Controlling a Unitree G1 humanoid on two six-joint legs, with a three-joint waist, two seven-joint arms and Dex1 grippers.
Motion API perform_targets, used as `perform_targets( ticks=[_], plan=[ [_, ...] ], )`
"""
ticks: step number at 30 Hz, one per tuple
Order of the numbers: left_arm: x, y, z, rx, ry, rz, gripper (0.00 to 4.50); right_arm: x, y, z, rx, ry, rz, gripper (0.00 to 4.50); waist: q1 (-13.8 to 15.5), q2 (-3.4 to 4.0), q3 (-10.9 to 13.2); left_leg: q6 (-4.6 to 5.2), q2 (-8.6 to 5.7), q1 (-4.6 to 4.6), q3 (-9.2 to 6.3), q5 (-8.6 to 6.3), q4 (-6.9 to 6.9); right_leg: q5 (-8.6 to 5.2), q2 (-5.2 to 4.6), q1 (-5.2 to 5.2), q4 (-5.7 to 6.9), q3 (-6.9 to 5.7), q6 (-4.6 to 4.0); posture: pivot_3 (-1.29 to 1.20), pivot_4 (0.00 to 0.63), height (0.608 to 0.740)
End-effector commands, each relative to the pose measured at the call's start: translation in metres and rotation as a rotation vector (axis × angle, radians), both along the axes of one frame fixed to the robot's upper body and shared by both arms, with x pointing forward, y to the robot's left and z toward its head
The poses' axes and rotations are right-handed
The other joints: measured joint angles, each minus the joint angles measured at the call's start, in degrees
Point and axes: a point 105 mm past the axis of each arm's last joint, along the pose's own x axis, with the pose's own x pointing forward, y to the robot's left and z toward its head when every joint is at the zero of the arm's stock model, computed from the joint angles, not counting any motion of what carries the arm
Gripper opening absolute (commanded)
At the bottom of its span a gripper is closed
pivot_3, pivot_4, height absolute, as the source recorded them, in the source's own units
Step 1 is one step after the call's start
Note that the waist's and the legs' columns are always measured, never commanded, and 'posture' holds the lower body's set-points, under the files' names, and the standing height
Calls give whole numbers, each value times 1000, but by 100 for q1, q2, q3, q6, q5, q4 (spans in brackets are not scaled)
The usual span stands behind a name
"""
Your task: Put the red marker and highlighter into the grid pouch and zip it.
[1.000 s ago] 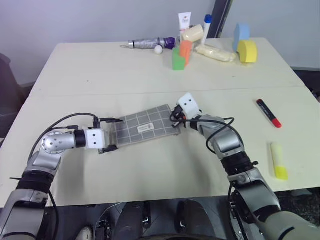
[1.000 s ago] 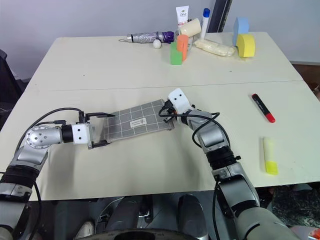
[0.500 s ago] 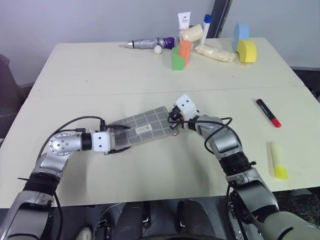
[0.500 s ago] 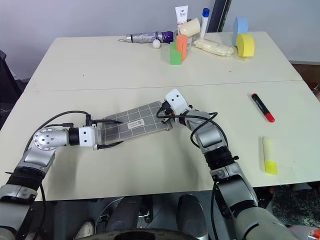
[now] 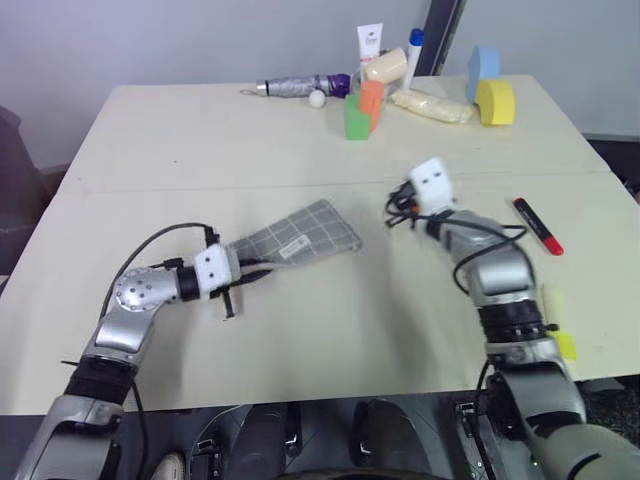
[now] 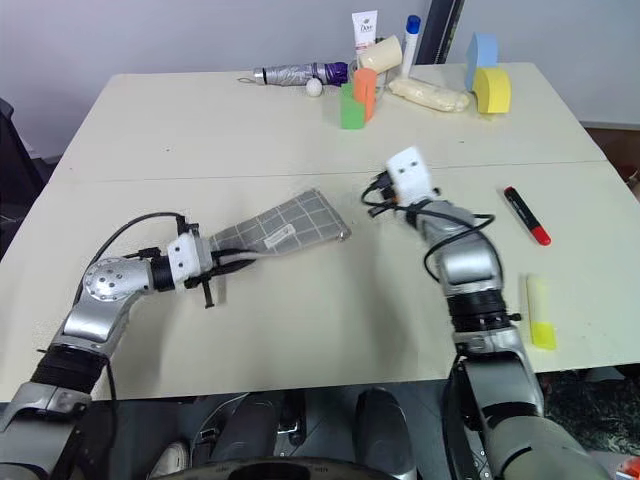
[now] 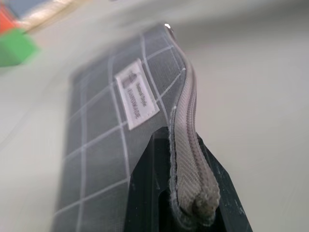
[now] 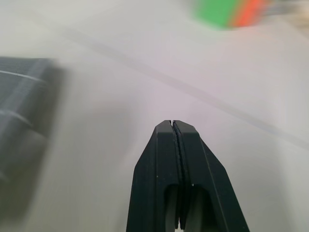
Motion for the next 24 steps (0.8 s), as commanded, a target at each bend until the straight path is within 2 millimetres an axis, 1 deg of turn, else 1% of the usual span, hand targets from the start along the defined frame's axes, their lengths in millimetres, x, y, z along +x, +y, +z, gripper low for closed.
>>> perform_targets(
  ticks=[1,4,5,6,8,9,10,13,15,20,24],
  plan=[
    [9,-11,25,-170,22,89,39,-11,-10,22,31,-73,22,0,-5,0,0,0,0,0,0,0,-1,0,1,-1,0,0,0,0,150,740],
    [13,-24,34,-270,49,138,0,-21,-10,22,133,-37,61,869,1,-1,1,0,2,1,0,0,0,0,3,2,-1,0,0,0,150,740],
    [15,-27,36,-300,60,152,0,-23,-9,20,147,-28,66,1363,-3,-1,1,1,2,1,0,1,1,0,3,3,-1,0,0,0,150,740],
    [15,-31,40,-333,67,158,0,-25,-7,18,157,-21,78,1951,-2,-1,1,1,2,2,0,1,1,0,3,4,-1,0,0,0,150,740],
    [15,-38,45,-379,81,163,0,-29,-1,17,165,-23,99,2888,4,-2,1,0,2,3,0,1,2,0,3,4,0,0,0,0,150,740],
    [15,-42,48,-408,91,162,0,-30,3,17,172,-24,109,3545,7,-2,1,0,2,2,0,1,2,0,3,4,0,0,0,0,150,740],
    [15,-47,51,-434,101,157,0,-31,7,17,170,-28,120,3845,12,-2,1,1,1,2,0,1,3,0,3,5,-1,0,0,0,150,740],
    [13,-57,56,-469,119,143,0,-32,16,18,170,-43,137,3845,17,-2,1,1,1,2,-1,0,7,0,2,8,0,0,0,0,150,740],
    [12,-61,57,-473,122,132,0,-29,20,22,183,-58,137,3845,17,-2,1,1,1,2,-2,1,8,0,3,7,0,0,0,0,150,740],
    [12,-64,58,-472,128,123,0,-25,27,30,193,-99,139,3845,14,-3,2,0,1,2,-2,1,8,0,4,7,0,0,0,0,150,740],
    [11,-66,57,-464,129,109,0,-18,30,36,200,-135,117,3845,17,-2,2,0,1,2,-2,1,8,0,4,7,0,0,0,0,150,740]
  ],
)
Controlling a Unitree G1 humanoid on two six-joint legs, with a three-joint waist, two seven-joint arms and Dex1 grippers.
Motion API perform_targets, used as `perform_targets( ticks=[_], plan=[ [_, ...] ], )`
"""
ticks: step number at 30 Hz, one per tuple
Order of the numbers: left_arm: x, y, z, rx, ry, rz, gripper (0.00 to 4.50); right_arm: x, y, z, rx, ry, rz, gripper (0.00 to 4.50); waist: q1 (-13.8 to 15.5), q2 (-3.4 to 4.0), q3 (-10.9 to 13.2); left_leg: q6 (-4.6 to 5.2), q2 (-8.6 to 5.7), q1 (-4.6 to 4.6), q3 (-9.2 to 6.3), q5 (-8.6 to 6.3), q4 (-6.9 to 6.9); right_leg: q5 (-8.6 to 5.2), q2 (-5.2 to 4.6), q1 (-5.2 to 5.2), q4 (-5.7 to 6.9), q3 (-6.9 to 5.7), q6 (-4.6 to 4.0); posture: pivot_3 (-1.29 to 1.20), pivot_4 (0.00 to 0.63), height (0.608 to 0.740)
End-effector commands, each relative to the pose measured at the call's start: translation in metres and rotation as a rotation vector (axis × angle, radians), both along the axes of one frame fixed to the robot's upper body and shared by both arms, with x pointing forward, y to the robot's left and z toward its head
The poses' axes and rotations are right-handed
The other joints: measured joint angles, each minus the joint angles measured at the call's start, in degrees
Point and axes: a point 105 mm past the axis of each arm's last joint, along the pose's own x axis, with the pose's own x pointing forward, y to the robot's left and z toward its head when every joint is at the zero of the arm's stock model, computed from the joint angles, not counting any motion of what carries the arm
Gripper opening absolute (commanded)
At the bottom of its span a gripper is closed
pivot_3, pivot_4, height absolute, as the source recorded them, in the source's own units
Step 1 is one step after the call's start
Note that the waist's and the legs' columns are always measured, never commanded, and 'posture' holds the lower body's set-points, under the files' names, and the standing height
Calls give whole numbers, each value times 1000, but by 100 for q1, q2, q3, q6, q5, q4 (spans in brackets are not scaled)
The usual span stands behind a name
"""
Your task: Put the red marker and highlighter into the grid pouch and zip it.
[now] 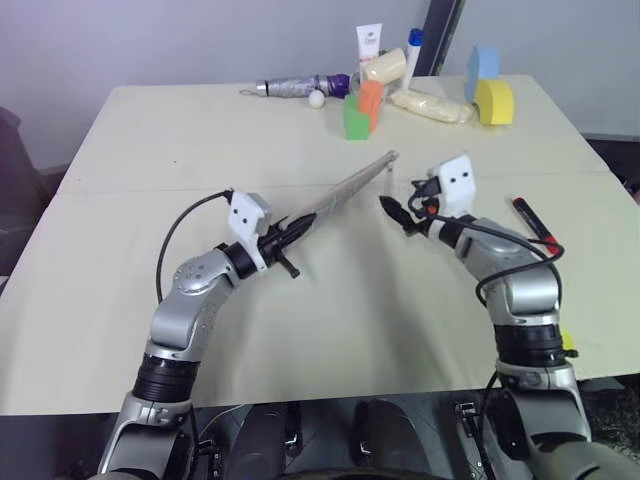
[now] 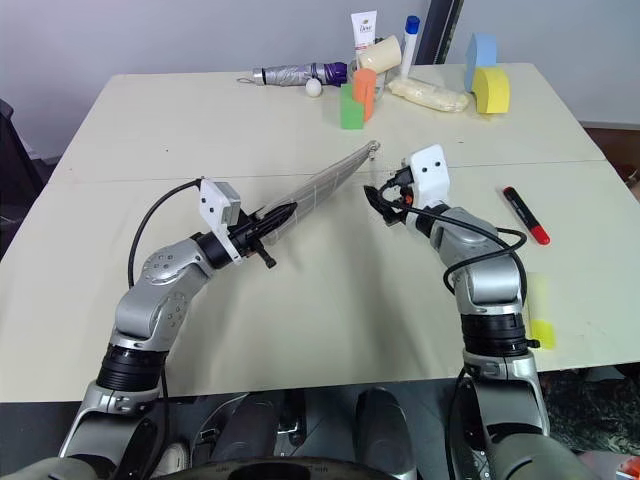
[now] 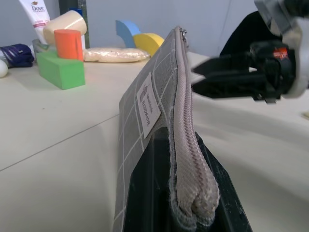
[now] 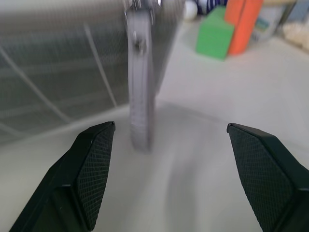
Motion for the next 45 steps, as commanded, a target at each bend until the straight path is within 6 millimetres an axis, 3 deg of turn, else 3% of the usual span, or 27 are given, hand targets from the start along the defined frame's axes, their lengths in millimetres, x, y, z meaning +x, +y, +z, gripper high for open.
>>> perform_targets(
  ticks=[1,4,10,14,24,33,40,45],
  plan=[
    [-4,-6,17,-16,-62,-28,0,5,4,20,13,-86,-14,3845,0,0,0,0,0,0,0,0,0,0,0,0,0,0,0,0,150,740],
    [-5,-6,17,-15,-63,-28,0,7,8,23,37,-95,-1,3076,1,0,0,0,0,0,0,0,0,0,1,0,0,0,0,0,150,740],
    [-5,-5,15,-7,-66,-13,0,5,14,25,48,-95,37,22,-2,0,0,0,0,0,0,0,0,0,1,0,0,0,0,0,150,740],
    [-3,-4,13,8,-69,9,0,-1,21,21,-12,-86,88,22,-3,0,0,0,0,0,0,0,0,0,1,0,0,0,0,0,150,740],
    [-2,-20,3,43,-62,-15,0,-38,57,6,-323,-88,348,22,9,0,0,1,0,0,-1,-1,2,0,-1,1,-2,0,0,0,150,740],
    [-4,-50,-5,51,-46,-85,0,-88,90,-2,-458,-60,632,22,51,-4,2,3,1,-2,-7,-2,11,0,0,4,-2,-2,0,0,150,740],
    [-2,-69,-12,62,-21,-127,0,-113,94,-13,-520,-1,738,22,139,-5,2,35,4,-5,-10,-23,43,0,-4,14,-1,-4,0,0,150,740],
    [0,-74,-13,58,-13,-130,0,-112,91,-13,-526,9,717,22,135,-6,3,40,3,-8,-11,-27,49,0,-8,16,-1,-4,0,0,150,740]
  ],
)
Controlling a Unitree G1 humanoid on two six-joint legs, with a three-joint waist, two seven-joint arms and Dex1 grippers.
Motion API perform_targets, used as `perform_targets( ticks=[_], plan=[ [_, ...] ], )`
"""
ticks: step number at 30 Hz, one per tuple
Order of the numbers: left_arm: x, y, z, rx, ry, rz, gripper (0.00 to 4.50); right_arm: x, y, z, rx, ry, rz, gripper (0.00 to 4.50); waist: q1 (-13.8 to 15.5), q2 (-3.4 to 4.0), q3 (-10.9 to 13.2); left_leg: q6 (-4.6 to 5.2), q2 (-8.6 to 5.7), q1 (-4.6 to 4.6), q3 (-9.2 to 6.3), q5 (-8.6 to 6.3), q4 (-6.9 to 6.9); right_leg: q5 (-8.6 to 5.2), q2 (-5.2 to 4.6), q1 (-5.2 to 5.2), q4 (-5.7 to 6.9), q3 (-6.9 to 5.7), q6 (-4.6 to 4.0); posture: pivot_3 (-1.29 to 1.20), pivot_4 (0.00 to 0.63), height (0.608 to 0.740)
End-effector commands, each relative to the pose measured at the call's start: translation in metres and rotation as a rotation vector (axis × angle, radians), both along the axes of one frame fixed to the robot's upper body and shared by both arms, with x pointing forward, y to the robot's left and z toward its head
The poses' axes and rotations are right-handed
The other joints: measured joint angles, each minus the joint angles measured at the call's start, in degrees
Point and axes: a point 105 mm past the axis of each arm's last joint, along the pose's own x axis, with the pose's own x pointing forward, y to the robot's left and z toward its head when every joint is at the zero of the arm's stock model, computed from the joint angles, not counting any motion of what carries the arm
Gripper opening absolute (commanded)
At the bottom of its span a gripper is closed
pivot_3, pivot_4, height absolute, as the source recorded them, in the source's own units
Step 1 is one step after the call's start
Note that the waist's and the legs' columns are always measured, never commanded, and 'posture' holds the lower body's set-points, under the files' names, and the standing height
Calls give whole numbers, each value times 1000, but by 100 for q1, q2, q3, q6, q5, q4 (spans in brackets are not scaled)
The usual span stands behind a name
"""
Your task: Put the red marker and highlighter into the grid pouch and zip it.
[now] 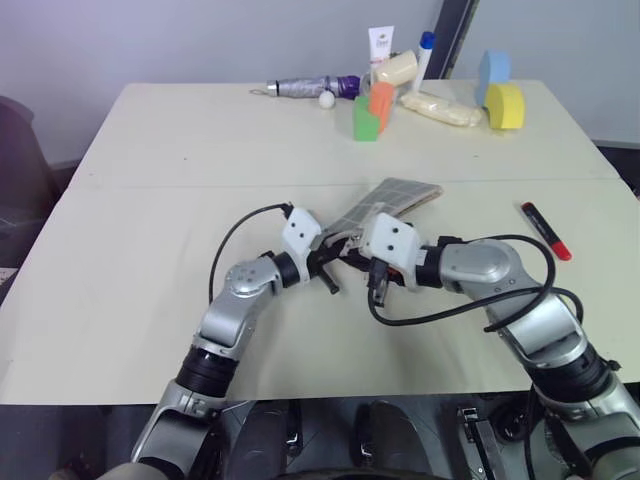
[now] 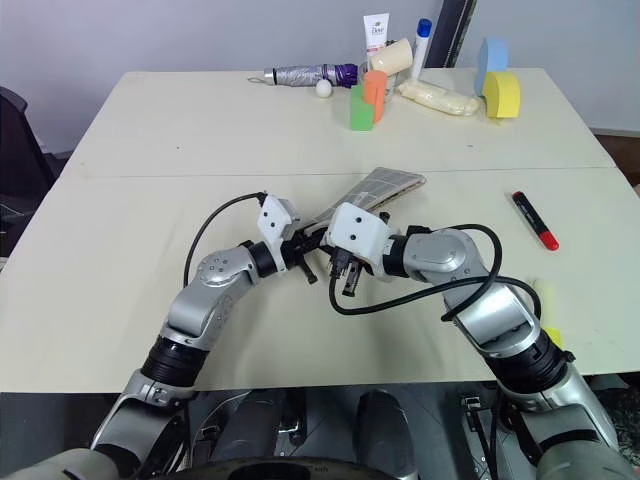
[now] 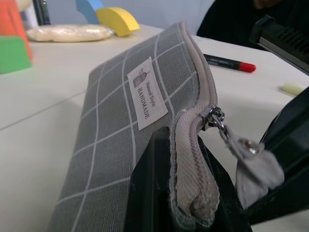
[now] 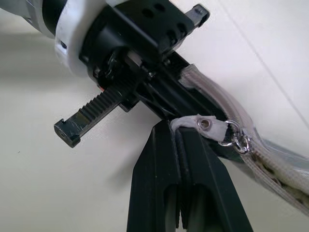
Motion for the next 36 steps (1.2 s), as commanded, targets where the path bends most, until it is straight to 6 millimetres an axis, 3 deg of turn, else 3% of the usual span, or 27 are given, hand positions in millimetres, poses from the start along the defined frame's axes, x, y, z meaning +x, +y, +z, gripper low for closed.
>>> perform_targets(
  ticks=[1,4,6,10,12,16,20,22,23,30,36],
  plan=[
    [2,-8,15,-25,-54,-8,0,-18,17,8,15,-27,111,22,0,0,0,-1,0,0,0,1,0,0,0,-1,0,0,0,0,150,740],
    [5,-6,18,-40,-59,11,0,-15,9,9,11,-20,80,22,4,0,0,-1,0,-1,0,1,0,0,-1,0,0,0,0,0,150,740],
    [7,-1,21,-40,-71,26,0,-10,-5,13,24,0,28,566,8,-2,1,-1,-1,-1,0,1,1,0,-3,1,-1,0,0,0,150,740],
    [9,8,26,-30,-106,47,0,-5,-36,16,28,14,-74,2473,5,-3,2,12,-1,-2,-2,-7,2,0,-5,4,-2,-1,0,0,150,740],
    [10,15,26,12,-138,55,0,1,-62,16,54,21,-194,3455,6,-3,2,13,-1,-2,-2,-8,3,0,-6,5,-4,-1,0,0,150,740],
    [13,28,30,100,-216,69,0,15,-120,15,121,14,-488,3455,3,-3,2,11,1,-1,-3,-7,2,0,-6,6,-4,-2,0,0,150,740],
    [14,34,31,172,-267,64,0,24,-163,12,161,15,-708,3455,4,-3,2,11,0,-1,-1,-7,2,0,-5,4,-3,-2,0,0,150,740],
    [11,37,27,227,-290,35,0,21,-212,7,154,20,-938,3455,16,-3,2,5,0,-2,-1,-3,2,0,-4,4,-4,-2,0,0,150,740],
    [9,37,25,239,-290,24,0,18,-226,6,150,23,-1005,3455,28,-3,2,-5,-2,-2,0,2,2,0,-5,4,-4,-2,0,0,150,740],
    [5,23,9,210,-254,-15,0,-19,-253,3,125,110,-1129,3455,17,-1,1,15,-2,-4,2,-9,1,0,-6,5,-7,-2,0,0,150,740],
    [-13,-10,5,144,-237,-167,0,-66,-272,-6,155,204,-1260,3455,37,0,0,30,-3,-4,0,-18,3,0,-7,8,-7,-2,1,0,150,740]
  ],
)
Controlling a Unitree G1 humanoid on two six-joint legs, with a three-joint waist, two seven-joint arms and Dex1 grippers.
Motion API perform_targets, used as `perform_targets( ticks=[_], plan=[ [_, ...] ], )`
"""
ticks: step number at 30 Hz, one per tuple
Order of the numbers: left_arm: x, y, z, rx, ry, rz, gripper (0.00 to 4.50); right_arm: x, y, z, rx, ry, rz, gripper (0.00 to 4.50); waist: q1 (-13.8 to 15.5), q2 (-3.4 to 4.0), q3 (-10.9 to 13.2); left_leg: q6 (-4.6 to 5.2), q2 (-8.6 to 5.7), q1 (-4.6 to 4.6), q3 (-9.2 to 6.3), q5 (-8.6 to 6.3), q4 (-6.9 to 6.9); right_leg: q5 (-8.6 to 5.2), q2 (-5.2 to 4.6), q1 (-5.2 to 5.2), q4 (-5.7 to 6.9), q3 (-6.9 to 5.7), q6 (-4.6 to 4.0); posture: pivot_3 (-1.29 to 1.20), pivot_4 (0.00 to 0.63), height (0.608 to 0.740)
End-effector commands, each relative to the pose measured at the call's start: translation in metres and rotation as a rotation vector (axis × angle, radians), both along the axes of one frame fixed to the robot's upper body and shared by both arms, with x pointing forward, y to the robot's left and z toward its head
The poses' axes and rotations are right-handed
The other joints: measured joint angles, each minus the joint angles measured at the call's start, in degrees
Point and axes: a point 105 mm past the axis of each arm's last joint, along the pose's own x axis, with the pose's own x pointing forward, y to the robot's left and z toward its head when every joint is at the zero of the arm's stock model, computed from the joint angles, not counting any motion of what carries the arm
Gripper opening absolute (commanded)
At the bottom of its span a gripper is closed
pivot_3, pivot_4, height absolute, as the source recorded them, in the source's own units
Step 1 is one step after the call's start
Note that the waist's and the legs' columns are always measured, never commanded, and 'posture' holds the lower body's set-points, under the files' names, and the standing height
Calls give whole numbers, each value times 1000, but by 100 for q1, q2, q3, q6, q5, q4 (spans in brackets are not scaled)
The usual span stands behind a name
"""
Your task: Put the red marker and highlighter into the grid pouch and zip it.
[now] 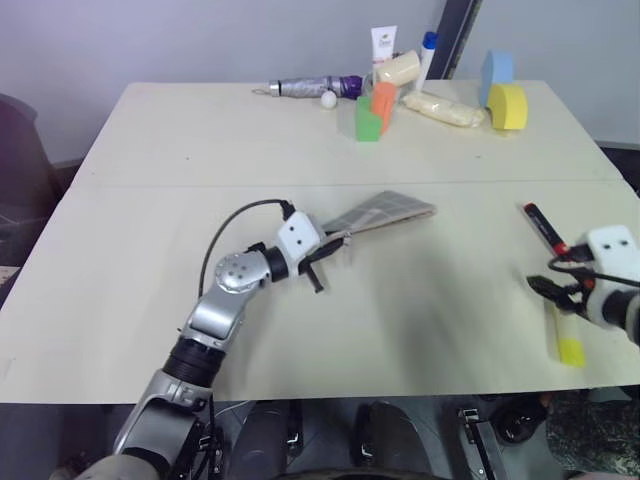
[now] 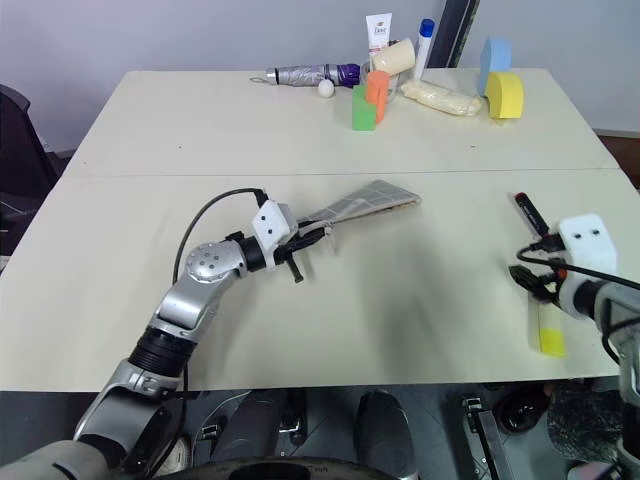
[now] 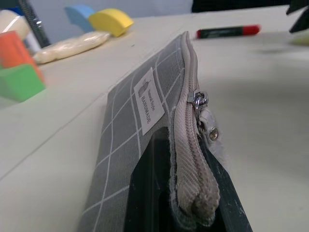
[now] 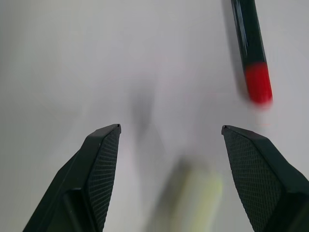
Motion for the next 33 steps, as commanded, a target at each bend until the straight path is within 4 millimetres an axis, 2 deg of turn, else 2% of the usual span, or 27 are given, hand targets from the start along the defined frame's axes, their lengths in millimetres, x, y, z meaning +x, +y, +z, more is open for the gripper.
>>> perform_targets(
  ticks=[1,4,8,13,16,18,19,20,23,25,27,31,33],
  plan=[
    [-14,-23,5,-27,-18,-120,0,-24,-7,14,17,-41,-84,3455,8,1,-1,0,0,-1,-1,0,0,0,0,-1,0,0,0,0,150,740],
    [-16,-31,4,-28,-14,-159,0,-39,-3,5,82,-22,-130,3455,-14,1,-1,1,2,1,-3,-1,0,0,2,0,0,0,0,0,150,740],
    [-13,-37,4,-30,-15,-180,0,-56,8,-17,147,34,-167,3455,-10,4,-3,1,5,0,-8,-1,0,0,1,-2,0,0,-1,0,150,740],
    [-9,-38,5,-30,-23,-182,0,-59,12,-40,205,58,-213,3455,-15,8,-5,2,2,0,-8,-1,0,0,2,-2,1,0,-1,0,150,740],
    [-4,-33,7,-28,-37,-156,0,-55,5,-46,216,45,-248,2604,-21,6,-4,2,2,1,-9,-2,0,-1,3,-2,1,0,-1,0,150,740],
    [-1,-28,8,-31,-44,-129,0,-50,4,-47,218,41,-233,1600,-21,6,-5,2,2,1,-8,-2,0,0,4,-1,1,0,-1,0,150,740],
    [1,-25,8,-33,-46,-112,0,-45,5,-47,210,40,-213,1085,-24,6,-5,2,2,2,-9,-2,0,0,4,0,1,0,-1,0,150,740],
    [3,-21,9,-32,-50,-96,0,-40,7,-46,202,36,-193,866,-26,6,-5,2,2,3,-9,-2,0,0,4,0,1,0,-1,0,150,740],
    [12,-9,10,-26,-65,-33,0,-21,16,-34,129,1,-82,877,-54,6,-5,2,4,4,-9,-2,0,0,4,0,1,1,-1,0,150,740],
    [23,8,13,-25,-78,44,0,0,43,-17,-4,-40,150,877,-64,10,-4,2,4,4,-8,-1,0,0,6,-3,4,2,-1,0,150,740],
    [29,21,16,-16,-89,91,0,12,69,-5,-76,-75,343,877,-66,10,-4,2,4,3,-7,-1,-2,-1,9,-8,6,2,0,0,150,740],
    [32,37,17,0,-102,128,0,28,108,18,-128,-174,581,877,-22,5,-1,1,3,2,-8,-1,-4,-2,12,-7,3,1,1,0,150,740],
    [31,41,18,3,-105,132,0,34,121,26,-131,-209,642,877,-3,-2,3,1,-1,-2,-8,-1,0,-2,8,-6,2,0,2,0,150,740]
  ],
)
